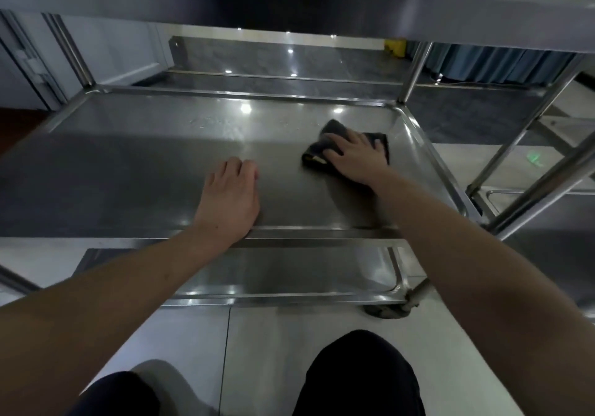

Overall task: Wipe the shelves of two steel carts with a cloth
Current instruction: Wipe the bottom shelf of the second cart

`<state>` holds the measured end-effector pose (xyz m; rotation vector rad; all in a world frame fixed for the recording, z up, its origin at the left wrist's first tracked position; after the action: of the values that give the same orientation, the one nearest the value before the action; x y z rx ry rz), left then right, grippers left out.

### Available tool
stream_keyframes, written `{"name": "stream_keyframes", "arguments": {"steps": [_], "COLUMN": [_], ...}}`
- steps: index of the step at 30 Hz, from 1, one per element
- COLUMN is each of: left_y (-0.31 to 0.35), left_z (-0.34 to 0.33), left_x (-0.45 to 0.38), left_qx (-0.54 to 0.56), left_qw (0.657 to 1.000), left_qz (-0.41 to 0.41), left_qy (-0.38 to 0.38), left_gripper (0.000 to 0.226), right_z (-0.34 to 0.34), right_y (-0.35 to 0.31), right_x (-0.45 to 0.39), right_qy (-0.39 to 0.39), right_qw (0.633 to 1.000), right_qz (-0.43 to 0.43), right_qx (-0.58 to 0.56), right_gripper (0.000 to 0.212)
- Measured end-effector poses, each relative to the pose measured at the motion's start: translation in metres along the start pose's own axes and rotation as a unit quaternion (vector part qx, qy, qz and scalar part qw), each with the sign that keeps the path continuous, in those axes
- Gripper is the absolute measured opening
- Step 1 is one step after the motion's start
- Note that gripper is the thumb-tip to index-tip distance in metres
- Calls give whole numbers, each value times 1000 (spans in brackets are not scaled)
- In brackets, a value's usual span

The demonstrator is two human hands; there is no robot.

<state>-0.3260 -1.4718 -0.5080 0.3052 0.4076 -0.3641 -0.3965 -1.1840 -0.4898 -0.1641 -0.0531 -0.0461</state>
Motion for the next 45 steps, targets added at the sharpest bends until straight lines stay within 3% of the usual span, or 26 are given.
{"name": "stream_keyframes", "arguments": {"steps": [5, 10, 14, 20, 26, 33, 38, 45], "left_y": [1, 4, 4, -1, -1, 3, 3, 3], "left_z": [2, 1, 2, -1, -1, 0, 3, 5], "left_x": [1, 0, 2, 0, -2, -2, 1, -1], "left_qx": [-10, 1, -6, -35, -24, -23, -41, -49], "left_qw": [1000, 1000, 1000, 999, 1000, 1000, 998, 998], "left_qz": [-1, -6, -19, -19, -2, -14, -24, -25], "left_qy": [10, -2, -8, 15, 4, -10, -29, -25], "left_gripper": [12, 12, 14, 8, 12, 12, 17, 21], "right_z": [-2, -15, -21, -2, 5, -13, -16, 2], "right_y": [34, -33, -73, -26, 55, -4, -39, 10], "right_x": [59, 108, 80, -8, 14, 96, 63, -17], "right_qy": [-36, -58, -56, -23, -12, -37, -49, -8], "right_qw": [999, 996, 991, 999, 998, 999, 996, 1000], "right_qz": [-28, 66, 117, 39, -68, 11, 75, -12], "right_qx": [15, 21, 10, -3, 6, 18, 1, -12], "right_gripper": [61, 63, 63, 65, 65, 63, 62, 64]}}
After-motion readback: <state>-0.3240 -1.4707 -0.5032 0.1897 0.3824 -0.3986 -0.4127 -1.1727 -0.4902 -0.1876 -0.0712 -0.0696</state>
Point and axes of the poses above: each hand's wrist, its own x-axis away from the middle knuckle, its own z-axis out of the back of the hand, y = z × x, the point moved 1 cm from there along -x, towards the middle knuckle, and after that the axes turned 2 degrees about x, right-handed, at the moved point
